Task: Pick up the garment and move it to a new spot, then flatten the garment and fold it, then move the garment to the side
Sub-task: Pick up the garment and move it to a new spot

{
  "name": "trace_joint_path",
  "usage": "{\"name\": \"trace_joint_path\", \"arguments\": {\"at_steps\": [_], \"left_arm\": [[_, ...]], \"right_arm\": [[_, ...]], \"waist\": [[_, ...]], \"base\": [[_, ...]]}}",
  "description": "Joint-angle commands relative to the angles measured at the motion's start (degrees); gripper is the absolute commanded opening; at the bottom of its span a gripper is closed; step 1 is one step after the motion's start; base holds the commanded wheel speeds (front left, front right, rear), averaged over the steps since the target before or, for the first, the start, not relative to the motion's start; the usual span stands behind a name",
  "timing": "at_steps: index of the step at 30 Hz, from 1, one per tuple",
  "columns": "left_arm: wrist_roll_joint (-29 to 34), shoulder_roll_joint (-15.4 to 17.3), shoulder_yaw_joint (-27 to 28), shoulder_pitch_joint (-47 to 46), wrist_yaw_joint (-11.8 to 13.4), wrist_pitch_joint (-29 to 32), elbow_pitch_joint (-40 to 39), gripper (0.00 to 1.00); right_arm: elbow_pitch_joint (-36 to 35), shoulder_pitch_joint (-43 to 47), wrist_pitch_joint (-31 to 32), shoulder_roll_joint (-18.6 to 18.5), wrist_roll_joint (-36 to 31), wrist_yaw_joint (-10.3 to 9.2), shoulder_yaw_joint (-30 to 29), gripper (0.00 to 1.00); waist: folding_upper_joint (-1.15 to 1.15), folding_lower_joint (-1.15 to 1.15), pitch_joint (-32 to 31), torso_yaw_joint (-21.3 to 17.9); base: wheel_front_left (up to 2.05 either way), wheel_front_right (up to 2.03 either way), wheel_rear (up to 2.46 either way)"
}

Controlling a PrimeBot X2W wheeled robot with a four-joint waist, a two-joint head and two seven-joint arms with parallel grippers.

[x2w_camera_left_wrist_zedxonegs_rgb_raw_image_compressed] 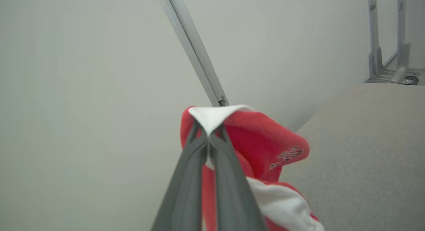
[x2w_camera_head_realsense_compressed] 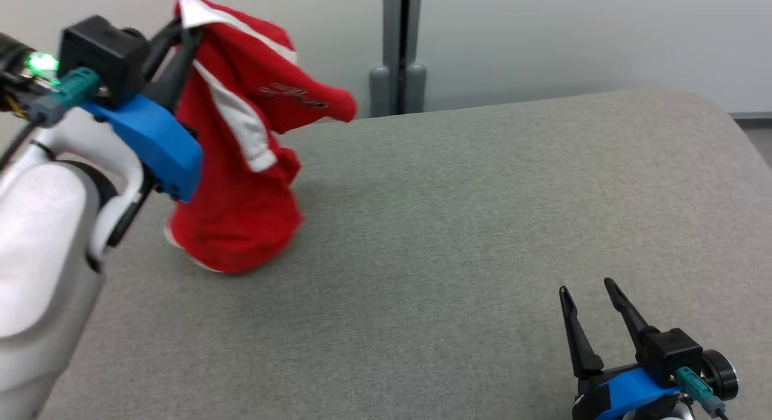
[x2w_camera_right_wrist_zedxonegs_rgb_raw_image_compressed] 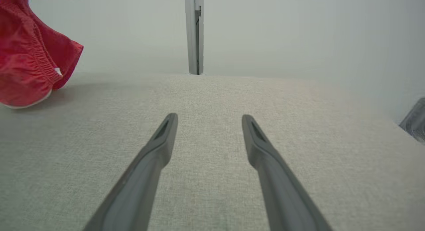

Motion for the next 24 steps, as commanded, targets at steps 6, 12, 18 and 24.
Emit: {"name": "trace_joint_path", "arguments": {"at_steps": [6, 12, 18, 24], "left_arm": [[-0.57, -5.30, -9.07, 1.22, 0.03, -2.94, 1.52, 0.00], [-0.51, -13.54, -16.48, 4.00, 0.03, -8.00, 8.90, 0.00], [-0.40, -22.11, -21.20, 7.45, 0.05, -13.10, 21.01, 0.00], [0.01, -26.25, -21.14, 7.56, 1.91, -20.77, 28.84, 1.00]], "right_arm": [[-0.80, -0.62, -0.30, -0.19, 1.05, 0.01, -0.31, 1.00], [-0.73, -1.91, -0.30, -0.20, 1.80, 0.01, 0.15, 1.00], [-0.45, -3.22, -0.30, -0.20, 2.78, 0.01, 1.36, 1.00], [-0.12, -3.40, -0.29, -0.20, 2.72, 0.01, 1.17, 1.00]], "waist": [[0.00, 0.01, 2.73, -4.86], [0.00, 0.01, 5.92, -5.83], [0.00, 0.01, 7.73, -6.58], [0.00, 0.01, 7.81, -6.14]], "base": [[0.00, 0.00, 0.00], [0.00, 0.00, 0.00], [0.00, 0.00, 0.00], [0.00, 0.00, 0.00]]}}
